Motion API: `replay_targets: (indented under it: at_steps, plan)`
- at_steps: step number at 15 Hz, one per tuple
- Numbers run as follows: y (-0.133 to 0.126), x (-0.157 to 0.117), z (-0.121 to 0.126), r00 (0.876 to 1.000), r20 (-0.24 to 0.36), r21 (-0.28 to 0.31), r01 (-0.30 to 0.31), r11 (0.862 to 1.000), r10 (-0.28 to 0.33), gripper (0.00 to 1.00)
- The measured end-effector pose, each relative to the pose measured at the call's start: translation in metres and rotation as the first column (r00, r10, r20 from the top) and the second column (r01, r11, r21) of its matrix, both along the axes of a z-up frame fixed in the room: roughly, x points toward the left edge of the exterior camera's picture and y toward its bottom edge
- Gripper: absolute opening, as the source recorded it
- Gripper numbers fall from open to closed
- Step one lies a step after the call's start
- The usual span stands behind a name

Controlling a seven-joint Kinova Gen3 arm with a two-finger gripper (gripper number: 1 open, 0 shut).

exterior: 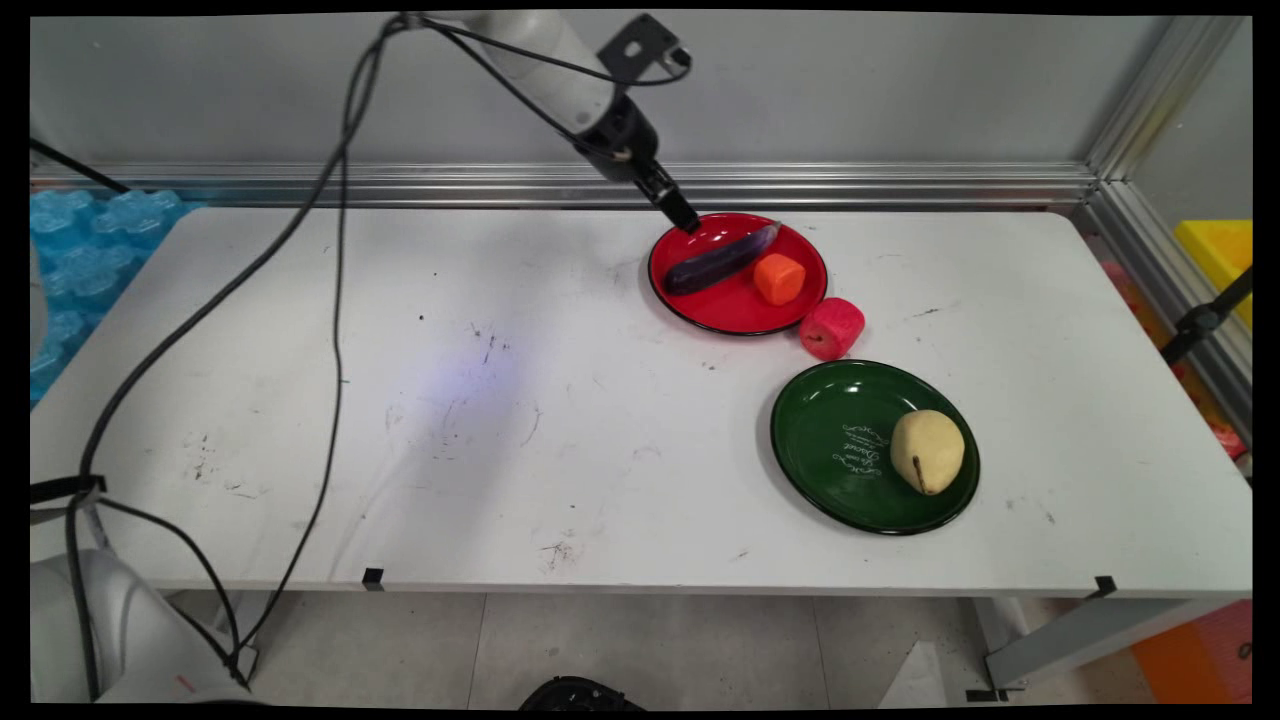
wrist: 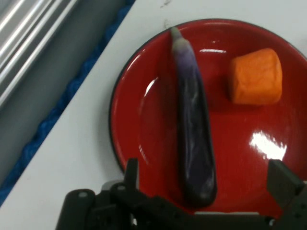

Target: Pick up the eggplant from the red plate

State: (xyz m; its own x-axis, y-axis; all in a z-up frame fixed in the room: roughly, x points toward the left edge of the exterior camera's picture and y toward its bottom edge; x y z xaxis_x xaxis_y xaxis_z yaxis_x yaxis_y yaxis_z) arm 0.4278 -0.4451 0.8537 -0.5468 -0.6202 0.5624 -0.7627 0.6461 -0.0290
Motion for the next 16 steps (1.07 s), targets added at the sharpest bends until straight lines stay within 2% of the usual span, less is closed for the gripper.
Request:
replay_targets:
  at_steps: [7,16]
  plan:
    - [-0.038,-0.046,-0.044,0.999,0.027,0.046,-0.021,0.999,0.020,1.00]
    - [-0.062,-0.072,-0.082,0.997,0.071,0.101,-0.040,0.994,0.033,1.00]
